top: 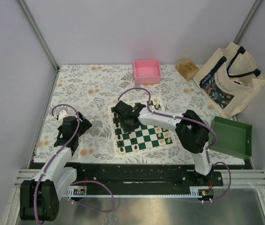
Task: Set up the chess pieces on the board
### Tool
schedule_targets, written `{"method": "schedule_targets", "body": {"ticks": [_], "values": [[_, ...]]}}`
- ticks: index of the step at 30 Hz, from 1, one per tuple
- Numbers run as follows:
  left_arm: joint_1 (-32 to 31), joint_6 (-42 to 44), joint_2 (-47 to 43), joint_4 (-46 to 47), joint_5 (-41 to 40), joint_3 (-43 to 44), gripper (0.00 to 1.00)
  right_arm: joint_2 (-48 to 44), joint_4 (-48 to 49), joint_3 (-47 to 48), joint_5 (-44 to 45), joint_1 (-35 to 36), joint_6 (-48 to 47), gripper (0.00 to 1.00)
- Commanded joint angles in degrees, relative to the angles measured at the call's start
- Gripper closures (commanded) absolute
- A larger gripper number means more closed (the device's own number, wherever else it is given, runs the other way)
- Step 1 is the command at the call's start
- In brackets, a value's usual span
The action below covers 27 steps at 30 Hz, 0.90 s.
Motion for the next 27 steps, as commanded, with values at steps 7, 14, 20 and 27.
{"method": "schedule_targets", "body": {"ticks": [7, 14, 20, 27], "values": [[0.00, 0.43, -0.23, 2.43, 0.23, 0.19, 0.01, 3.10, -0.61, 2.56, 0.96, 0.31, 0.53, 0.59], [0.00, 0.34, -0.06, 2.43, 0.23, 0.19, 0.01, 3.45, -0.52, 2.56, 1.05, 0.22, 0.27, 0.65], [0.00, 0.43, 0.20, 2.43, 0.32, 0.28, 0.01, 3.10, -0.52, 2.47, 2.02, 0.22, 0.09, 0.70], [0.00, 0.43, 0.12, 2.43, 0.41, 0.19, 0.01, 2.92, 0.01, 2.21, 1.84, 0.22, -0.17, 0.70]]}}
